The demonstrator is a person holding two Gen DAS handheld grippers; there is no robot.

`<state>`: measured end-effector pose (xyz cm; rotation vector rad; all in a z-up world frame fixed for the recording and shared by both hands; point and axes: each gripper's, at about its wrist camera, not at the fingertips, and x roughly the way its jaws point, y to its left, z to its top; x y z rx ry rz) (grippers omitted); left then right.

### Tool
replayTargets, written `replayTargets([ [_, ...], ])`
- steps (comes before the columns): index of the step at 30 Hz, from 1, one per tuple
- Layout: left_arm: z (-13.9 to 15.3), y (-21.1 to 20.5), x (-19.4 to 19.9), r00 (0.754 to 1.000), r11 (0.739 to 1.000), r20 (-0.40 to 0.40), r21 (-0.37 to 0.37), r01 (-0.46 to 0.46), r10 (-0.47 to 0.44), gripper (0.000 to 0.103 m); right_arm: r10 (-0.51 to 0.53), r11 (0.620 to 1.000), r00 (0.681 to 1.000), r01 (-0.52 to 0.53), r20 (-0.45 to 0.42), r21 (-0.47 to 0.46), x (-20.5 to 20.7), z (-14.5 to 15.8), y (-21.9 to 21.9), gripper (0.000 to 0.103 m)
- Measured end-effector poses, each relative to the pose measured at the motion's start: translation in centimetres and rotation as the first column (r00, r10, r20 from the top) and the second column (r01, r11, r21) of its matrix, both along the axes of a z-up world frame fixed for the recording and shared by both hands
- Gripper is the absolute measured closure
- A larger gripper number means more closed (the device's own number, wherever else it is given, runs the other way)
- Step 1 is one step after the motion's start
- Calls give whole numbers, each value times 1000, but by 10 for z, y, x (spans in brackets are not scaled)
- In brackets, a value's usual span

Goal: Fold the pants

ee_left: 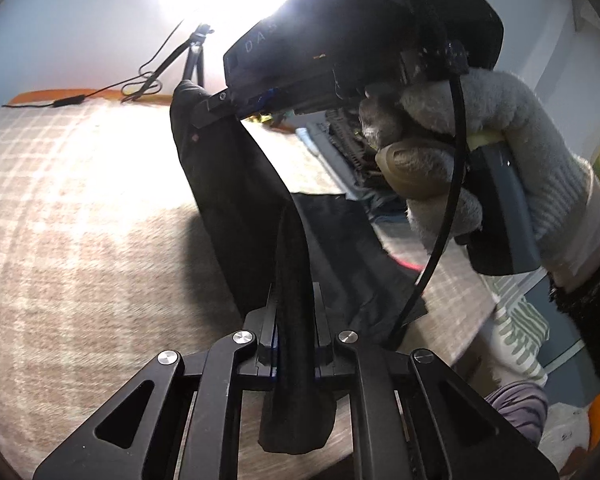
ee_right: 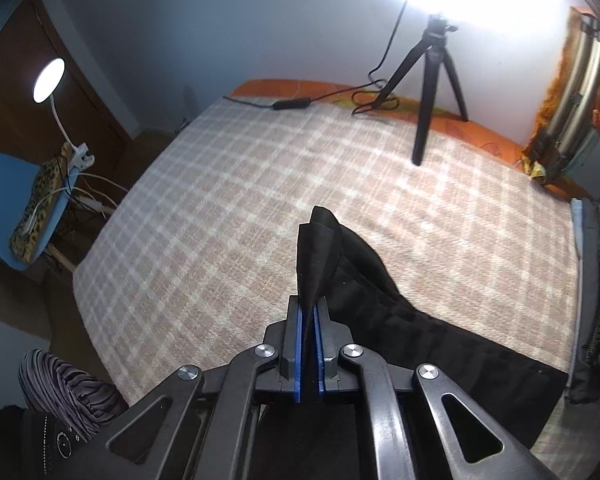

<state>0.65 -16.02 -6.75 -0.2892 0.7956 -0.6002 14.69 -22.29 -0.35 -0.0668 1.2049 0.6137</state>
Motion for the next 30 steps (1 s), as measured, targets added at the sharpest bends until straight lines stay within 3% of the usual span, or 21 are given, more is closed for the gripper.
replayTargets([
  [6,9,-25,1,1000,999,12,-49,20,-19,94,-34,999,998,33,44,16,-2,16,-32,101],
  [15,19,-88,9,995,995,42,-35,95,-94,94,-139,990,986,137,93,29,0,34,-113,101],
  [23,4,-141,21,988,988,12,13,155,-155,94,-269,963,961,267,70,36,4,6,-199,101],
  [30,-5,-173,27,984,983,-15,30,180,-180,94,-305,952,951,303,54,51,7,-16,-241,101],
])
